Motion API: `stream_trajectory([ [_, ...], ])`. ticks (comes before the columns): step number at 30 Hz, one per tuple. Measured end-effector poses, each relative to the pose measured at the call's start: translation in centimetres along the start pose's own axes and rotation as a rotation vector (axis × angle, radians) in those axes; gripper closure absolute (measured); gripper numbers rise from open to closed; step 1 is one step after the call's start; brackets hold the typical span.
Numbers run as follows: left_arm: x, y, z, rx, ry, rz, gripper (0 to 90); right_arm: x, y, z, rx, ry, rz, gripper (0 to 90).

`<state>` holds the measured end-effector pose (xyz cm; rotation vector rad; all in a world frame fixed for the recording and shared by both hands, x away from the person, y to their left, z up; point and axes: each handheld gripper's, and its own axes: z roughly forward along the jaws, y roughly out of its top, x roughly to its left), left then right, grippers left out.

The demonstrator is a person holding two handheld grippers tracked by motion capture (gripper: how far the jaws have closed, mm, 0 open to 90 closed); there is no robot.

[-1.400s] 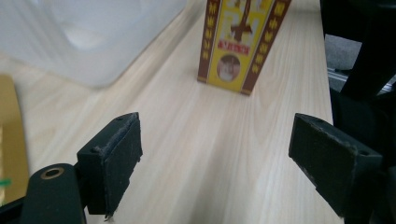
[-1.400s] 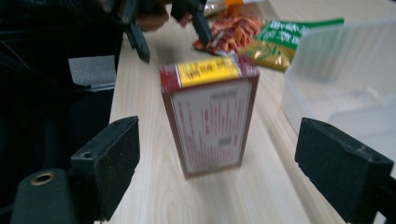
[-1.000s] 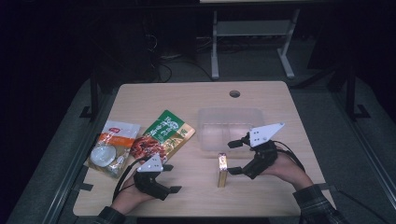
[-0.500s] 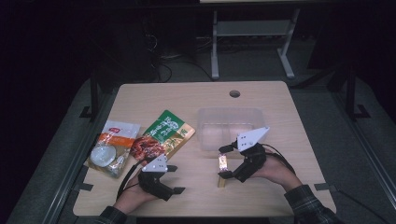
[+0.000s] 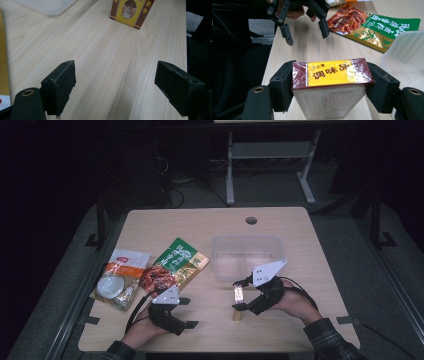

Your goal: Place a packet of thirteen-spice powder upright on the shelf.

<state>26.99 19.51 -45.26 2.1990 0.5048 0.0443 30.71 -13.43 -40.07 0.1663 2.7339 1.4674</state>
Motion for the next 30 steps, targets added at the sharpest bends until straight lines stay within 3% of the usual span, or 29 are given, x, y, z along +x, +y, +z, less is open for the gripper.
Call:
stream_trajectory([
  [7,0.0,0.1,0.0,-0.006,-0.017,0.000,16.4,-0.1,0.3,-0.6,-0.029,0.005,0.009,30.7],
  [13,0.0,0.1,0.0,-0.011,-0.022,-0.003,16.4,-0.3,1.1,-1.7,-0.024,0.020,0.002,30.7],
  [21,0.1,0.1,0.1,-0.004,-0.029,0.008,16.4,-1.8,2.5,-3.3,-0.035,0.023,-0.035,30.7],
  [24,0.0,0.1,0.2,-0.022,-0.039,-0.007,16.4,-2.5,3.0,-3.9,-0.030,0.023,-0.054,30.8],
  [30,0.0,0.1,0.2,-0.011,-0.031,0.006,16.5,-3.9,3.8,-4.8,-0.038,0.026,-0.046,30.8],
])
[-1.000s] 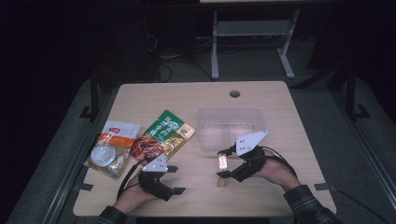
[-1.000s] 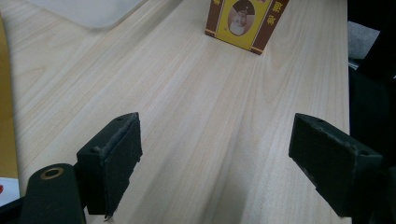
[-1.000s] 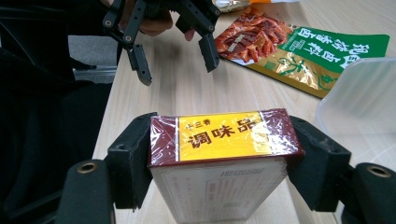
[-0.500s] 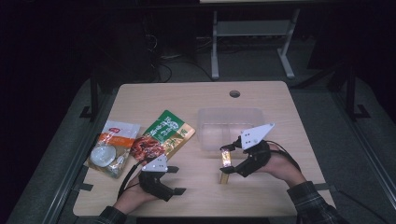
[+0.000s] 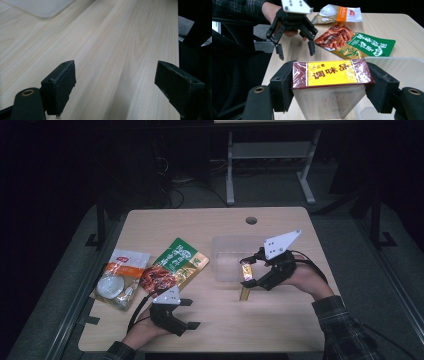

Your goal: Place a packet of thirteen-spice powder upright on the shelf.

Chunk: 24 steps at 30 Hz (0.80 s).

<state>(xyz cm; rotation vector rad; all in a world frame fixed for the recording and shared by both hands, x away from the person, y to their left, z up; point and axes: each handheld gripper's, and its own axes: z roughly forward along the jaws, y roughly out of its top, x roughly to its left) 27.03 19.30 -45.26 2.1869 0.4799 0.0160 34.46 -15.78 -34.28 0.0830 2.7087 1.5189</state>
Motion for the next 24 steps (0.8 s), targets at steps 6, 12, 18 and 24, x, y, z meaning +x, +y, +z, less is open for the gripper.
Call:
stream_trajectory([
  [6,-0.4,-0.2,0.0,0.005,0.017,0.001,16.5,-1.3,0.6,-0.6,0.010,-0.009,-0.006,30.8],
  [12,-0.7,-0.6,-0.1,0.014,0.029,-0.004,16.4,-2.9,1.1,-1.1,0.011,-0.007,-0.026,30.9],
  [18,-0.7,-0.7,-0.2,0.020,0.030,-0.012,16.4,-4.7,1.4,-1.3,0.026,-0.004,-0.011,30.9],
  [24,-0.7,-0.7,-0.1,0.020,0.026,-0.004,16.5,-6.6,1.5,-1.6,0.016,-0.015,-0.005,30.8],
])
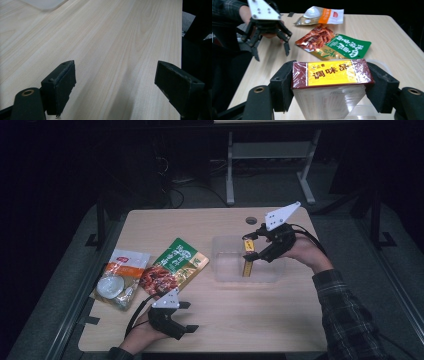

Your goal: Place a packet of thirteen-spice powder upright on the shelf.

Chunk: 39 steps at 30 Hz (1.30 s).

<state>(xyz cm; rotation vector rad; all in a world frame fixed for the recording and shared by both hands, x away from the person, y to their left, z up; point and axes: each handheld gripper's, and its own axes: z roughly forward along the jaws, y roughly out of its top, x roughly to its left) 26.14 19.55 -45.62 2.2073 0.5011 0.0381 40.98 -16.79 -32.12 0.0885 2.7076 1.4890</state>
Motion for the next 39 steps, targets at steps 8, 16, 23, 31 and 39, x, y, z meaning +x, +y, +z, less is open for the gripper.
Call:
stream_trajectory([
  [8,0.0,0.0,0.0,0.001,-0.005,0.005,16.4,-1.9,0.4,0.3,0.016,-0.018,0.010,30.8],
  [16,-0.2,0.0,0.1,0.006,-0.010,0.009,16.5,-3.4,-0.2,1.1,0.005,-0.038,0.043,30.9],
  [23,-0.2,0.0,0.2,0.008,-0.015,0.007,16.5,-4.1,-0.7,1.5,0.022,-0.049,0.065,30.9],
  [31,-0.3,0.0,0.3,0.015,-0.019,0.015,16.5,-4.4,-1.1,2.1,0.047,-0.056,0.064,30.8],
  [39,-0.3,0.0,0.3,0.021,-0.024,0.022,16.4,-4.6,-2.2,3.5,0.076,-0.071,0.078,30.6],
])
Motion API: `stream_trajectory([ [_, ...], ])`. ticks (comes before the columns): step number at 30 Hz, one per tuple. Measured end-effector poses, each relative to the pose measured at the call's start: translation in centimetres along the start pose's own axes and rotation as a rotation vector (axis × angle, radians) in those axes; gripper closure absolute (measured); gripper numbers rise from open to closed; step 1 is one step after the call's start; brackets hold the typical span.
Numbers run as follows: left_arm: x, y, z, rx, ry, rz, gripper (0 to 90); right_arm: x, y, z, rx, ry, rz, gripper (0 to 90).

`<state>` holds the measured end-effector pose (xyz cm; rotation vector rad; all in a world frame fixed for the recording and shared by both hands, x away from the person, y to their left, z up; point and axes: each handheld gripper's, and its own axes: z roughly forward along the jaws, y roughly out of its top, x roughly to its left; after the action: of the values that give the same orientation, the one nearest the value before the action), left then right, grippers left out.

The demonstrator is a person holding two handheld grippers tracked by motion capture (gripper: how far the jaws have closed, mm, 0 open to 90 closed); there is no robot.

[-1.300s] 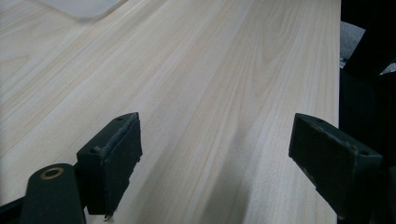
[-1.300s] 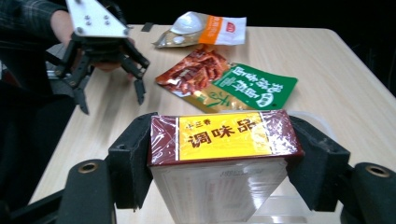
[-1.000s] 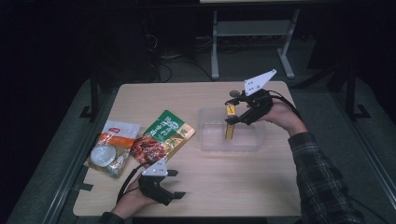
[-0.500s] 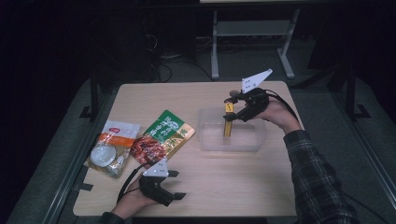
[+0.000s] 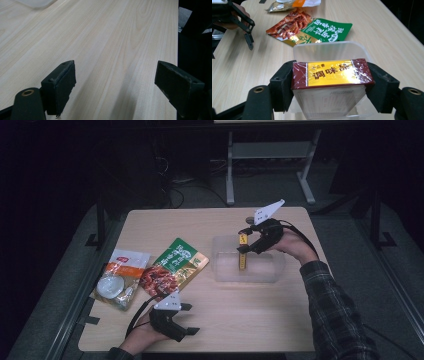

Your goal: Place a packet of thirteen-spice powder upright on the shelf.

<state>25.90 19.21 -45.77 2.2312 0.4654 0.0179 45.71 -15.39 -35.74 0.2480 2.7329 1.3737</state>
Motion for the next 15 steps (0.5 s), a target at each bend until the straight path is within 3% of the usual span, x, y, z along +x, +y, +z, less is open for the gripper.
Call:
stream_trajectory([
  [7,0.0,0.0,0.0,0.001,0.000,0.001,16.5,-0.3,-1.1,1.1,0.026,0.024,0.018,30.3],
  [11,-0.1,0.0,0.1,0.007,0.001,0.005,16.5,-0.4,-1.7,2.0,0.077,0.027,0.021,29.6],
  [15,-0.1,0.0,0.1,0.009,-0.003,-0.001,16.5,0.0,-1.8,2.3,0.096,0.005,0.002,29.0],
])
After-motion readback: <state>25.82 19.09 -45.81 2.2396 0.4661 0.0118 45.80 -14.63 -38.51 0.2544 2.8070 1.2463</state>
